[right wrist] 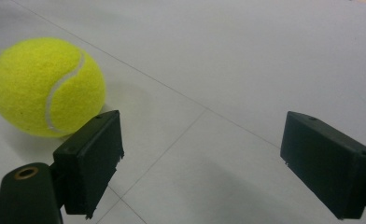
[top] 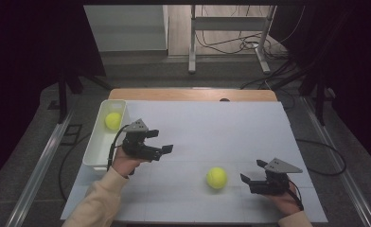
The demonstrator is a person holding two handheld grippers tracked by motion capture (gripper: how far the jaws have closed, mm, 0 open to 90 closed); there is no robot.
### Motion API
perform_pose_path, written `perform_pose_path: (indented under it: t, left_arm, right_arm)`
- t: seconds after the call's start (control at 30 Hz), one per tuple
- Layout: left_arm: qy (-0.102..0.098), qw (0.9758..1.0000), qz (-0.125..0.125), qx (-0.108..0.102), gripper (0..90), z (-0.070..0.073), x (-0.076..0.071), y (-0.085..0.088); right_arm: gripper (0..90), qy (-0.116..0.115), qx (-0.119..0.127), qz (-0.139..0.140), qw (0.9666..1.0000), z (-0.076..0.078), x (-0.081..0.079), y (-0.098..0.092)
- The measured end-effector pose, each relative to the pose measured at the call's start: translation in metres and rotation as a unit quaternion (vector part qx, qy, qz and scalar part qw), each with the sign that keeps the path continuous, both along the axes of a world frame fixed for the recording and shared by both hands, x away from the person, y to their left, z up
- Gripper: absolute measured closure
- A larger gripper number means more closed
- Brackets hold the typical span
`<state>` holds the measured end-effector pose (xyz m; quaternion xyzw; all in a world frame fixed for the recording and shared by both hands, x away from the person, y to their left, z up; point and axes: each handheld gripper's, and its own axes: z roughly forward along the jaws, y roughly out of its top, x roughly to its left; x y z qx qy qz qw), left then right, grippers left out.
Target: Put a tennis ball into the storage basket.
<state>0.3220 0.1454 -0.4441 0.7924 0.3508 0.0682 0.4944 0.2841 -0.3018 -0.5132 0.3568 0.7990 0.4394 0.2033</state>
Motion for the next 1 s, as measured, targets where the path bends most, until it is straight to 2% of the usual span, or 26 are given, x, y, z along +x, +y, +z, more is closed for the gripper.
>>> perform_pose_path:
  t: [0.53, 0.67, 0.73, 1.0]
  left_arm:
    - [-0.002, 0.9995, -0.030, 0.011, 11.6, -0.006, -0.008, -0.019]
    - [-0.001, 0.9993, -0.034, 0.014, 11.5, -0.008, -0.008, -0.022]
    - [-0.007, 0.9994, -0.027, 0.017, 11.5, -0.010, -0.009, -0.024]
    - [-0.005, 0.9989, -0.039, 0.026, 11.5, -0.013, -0.011, -0.029]
  right_arm:
    - [13.8, -0.005, -0.002, 0.002, 1.0000, 0.001, -0.002, 0.000]
    - [13.8, -0.004, -0.002, 0.002, 1.0000, 0.001, -0.002, 0.000]
    - [13.8, -0.005, 0.000, 0.001, 1.0000, 0.001, -0.002, -0.001]
    - [13.8, -0.004, -0.001, 0.001, 1.0000, 0.001, -0.002, 0.000]
